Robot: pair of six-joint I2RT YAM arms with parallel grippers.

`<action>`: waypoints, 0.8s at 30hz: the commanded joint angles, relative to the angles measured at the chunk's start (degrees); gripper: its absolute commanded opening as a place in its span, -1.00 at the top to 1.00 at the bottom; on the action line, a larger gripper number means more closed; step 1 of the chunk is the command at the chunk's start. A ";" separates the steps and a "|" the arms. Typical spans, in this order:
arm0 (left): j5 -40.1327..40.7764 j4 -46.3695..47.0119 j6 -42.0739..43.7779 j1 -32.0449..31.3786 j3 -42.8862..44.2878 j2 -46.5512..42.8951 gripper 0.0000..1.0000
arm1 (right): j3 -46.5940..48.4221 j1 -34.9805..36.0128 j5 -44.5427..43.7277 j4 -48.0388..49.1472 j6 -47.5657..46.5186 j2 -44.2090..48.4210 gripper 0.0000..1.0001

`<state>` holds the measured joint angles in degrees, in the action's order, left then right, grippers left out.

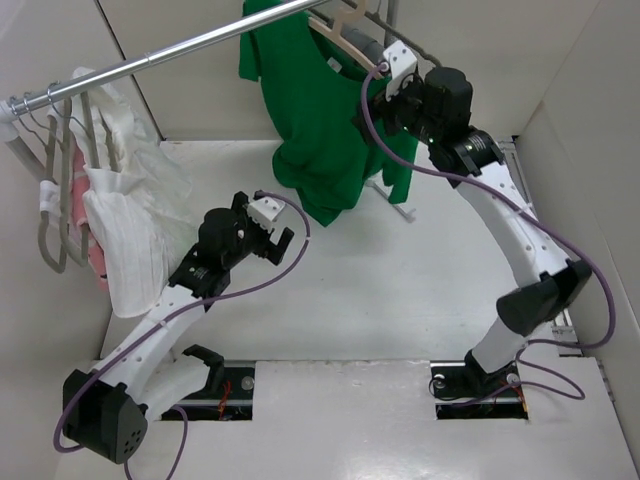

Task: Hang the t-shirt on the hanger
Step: Hang the hanger with tshirt onto the clothesline

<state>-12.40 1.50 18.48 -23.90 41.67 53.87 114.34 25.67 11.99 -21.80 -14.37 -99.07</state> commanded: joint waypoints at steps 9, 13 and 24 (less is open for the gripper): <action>4.31 7.72 1.73 -0.09 -15.20 -2.87 -1.00 | -25.63 5.44 -20.86 -2.89 -6.81 32.69 -1.00; 4.93 12.64 3.05 -0.09 -21.18 -5.25 -1.00 | -43.20 4.83 -24.03 -4.21 -1.46 44.03 -1.00; -2.10 18.45 4.11 -0.09 -27.60 -9.12 -1.00 | -82.25 0.78 -32.73 -6.07 22.45 66.71 -1.00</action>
<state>-11.70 15.20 21.89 -23.92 14.92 46.48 33.04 26.96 -16.95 -30.41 -0.45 -37.26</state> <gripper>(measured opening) 0.997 0.996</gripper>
